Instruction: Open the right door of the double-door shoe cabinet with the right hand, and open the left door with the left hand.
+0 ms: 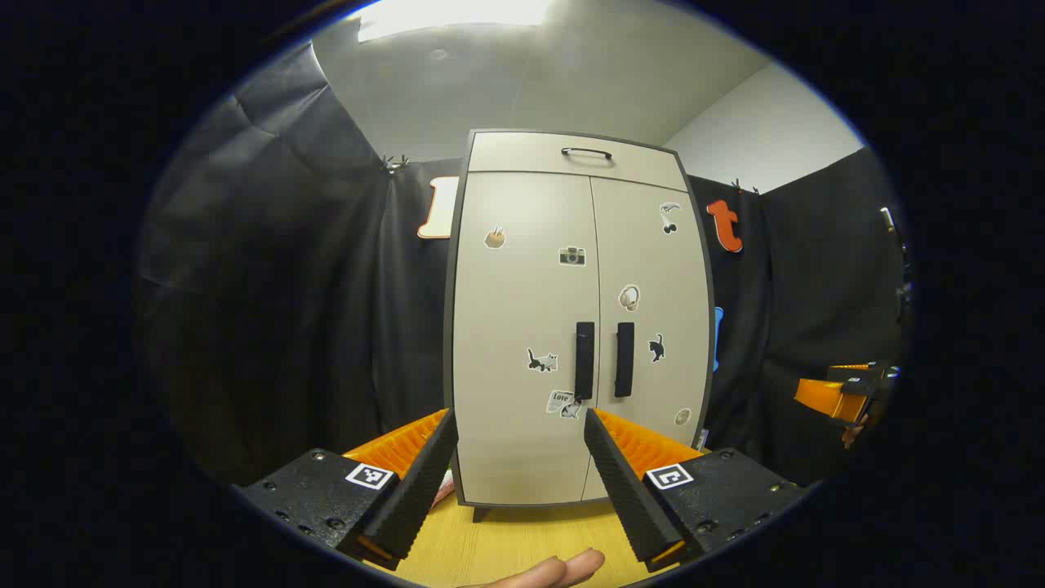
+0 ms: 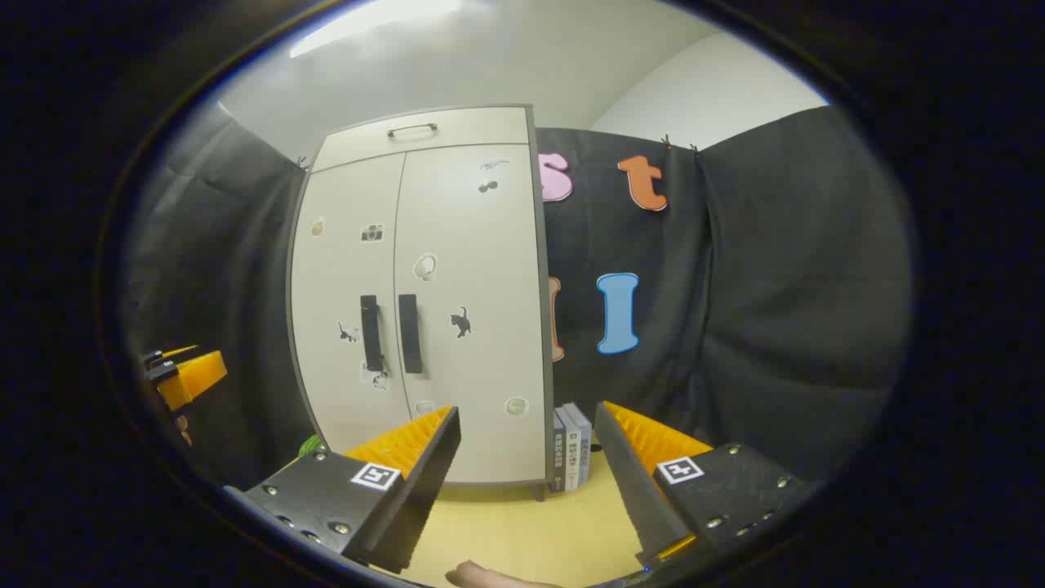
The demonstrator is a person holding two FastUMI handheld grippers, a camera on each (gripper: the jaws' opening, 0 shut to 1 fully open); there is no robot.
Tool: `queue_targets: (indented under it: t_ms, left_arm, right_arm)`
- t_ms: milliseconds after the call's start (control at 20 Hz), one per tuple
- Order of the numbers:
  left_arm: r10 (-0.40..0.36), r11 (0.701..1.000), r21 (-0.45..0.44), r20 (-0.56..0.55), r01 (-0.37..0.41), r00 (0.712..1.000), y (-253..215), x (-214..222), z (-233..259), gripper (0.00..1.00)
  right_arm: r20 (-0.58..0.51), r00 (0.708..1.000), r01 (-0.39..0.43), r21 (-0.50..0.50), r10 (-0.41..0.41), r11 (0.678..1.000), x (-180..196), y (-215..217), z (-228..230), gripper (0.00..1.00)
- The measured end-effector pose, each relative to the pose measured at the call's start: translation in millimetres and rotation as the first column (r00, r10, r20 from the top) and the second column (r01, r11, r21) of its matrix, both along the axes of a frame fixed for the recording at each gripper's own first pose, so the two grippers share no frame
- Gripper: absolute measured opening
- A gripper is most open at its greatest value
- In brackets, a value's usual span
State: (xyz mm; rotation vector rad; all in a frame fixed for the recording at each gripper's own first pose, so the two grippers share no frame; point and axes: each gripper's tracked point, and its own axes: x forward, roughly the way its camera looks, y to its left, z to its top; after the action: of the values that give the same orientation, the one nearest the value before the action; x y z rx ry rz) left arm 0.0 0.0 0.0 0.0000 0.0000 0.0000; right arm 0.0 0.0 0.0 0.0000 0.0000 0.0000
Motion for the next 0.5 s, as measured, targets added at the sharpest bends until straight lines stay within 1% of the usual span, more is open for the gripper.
queue_targets:
  t_ms: [50, 250, 300, 350, 500]
  left_arm:
    - [-0.004, 1.000, 0.005, -0.002, 0.004, 1.000, -0.7, -1.4, -1.4, 0.96]
    - [0.000, 1.000, 0.010, 0.016, 0.000, 1.000, 1.3, -6.9, -0.3, 0.96]
    - [0.000, 1.000, 0.012, 0.022, 0.000, 1.000, 1.6, -8.6, 0.7, 0.97]
    - [0.001, 1.000, 0.018, 0.028, -0.002, 1.000, 2.2, -9.5, 0.8, 0.96]
    - [-0.004, 1.000, 0.026, 0.048, 0.002, 0.999, 0.7, -10.4, 3.7, 0.96]
  right_arm:
    - [0.001, 1.000, -0.002, 0.000, 0.002, 1.000, -0.7, 0.9, -2.5, 0.98]
    - [0.025, 1.000, 0.013, -0.040, -0.012, 0.999, 0.9, 0.9, -4.9, 0.99]
    - [0.027, 1.000, 0.008, -0.045, -0.007, 0.999, 1.9, 5.4, -5.7, 0.94]
    - [0.023, 1.000, 0.004, -0.045, -0.003, 0.999, 5.6, 8.3, -9.2, 0.98]
    - [0.009, 1.000, 0.002, -0.059, -0.001, 0.998, 14.4, 14.7, -15.4, 0.98]
